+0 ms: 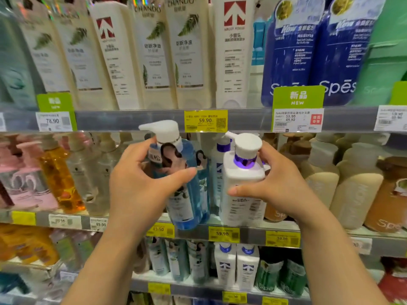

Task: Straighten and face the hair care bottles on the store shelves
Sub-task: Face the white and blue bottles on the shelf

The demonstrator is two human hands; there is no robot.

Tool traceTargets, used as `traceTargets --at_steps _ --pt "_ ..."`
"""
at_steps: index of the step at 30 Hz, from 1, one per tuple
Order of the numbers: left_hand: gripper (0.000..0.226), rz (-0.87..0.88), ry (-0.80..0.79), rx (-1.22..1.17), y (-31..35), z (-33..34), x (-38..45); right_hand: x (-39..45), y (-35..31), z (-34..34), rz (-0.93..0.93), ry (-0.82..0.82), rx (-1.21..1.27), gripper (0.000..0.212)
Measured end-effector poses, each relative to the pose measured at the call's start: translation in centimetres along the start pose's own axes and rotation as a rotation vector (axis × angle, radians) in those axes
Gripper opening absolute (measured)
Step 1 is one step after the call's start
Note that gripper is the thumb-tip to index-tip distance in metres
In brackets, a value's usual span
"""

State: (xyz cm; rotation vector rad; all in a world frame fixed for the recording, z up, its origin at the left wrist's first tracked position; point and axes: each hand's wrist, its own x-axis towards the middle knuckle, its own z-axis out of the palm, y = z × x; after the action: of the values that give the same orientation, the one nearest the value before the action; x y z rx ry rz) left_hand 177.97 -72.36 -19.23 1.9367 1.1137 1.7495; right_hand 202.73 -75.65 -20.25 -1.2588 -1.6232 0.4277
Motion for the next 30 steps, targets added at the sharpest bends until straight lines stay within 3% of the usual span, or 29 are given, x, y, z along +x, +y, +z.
traceTargets --at_steps 5,10,15,26,30 --pt "0.062 0.087 -0.006 0.127 -2.3 -1.3 0.6 0.1 0.3 1.7 -0.003 -0.004 -0.024 0.081" --pt "0.067 0.038 -0.017 0.128 -5.6 -0.9 0.8 -0.4 1.1 3.1 0.027 0.028 -0.108 0.076" --pt "0.063 0.005 -0.060 0.110 -8.3 0.0 1.2 -0.4 1.7 4.3 0.100 0.044 -0.170 0.085" --pt "0.093 -0.091 -0.165 0.232 -11.7 1.6 2.7 0.7 1.8 6.2 0.224 0.179 -0.321 0.072" --pt "0.095 -0.074 -0.175 0.317 -11.8 1.8 3.0 1.2 1.9 6.8 0.251 0.200 -0.437 0.080"
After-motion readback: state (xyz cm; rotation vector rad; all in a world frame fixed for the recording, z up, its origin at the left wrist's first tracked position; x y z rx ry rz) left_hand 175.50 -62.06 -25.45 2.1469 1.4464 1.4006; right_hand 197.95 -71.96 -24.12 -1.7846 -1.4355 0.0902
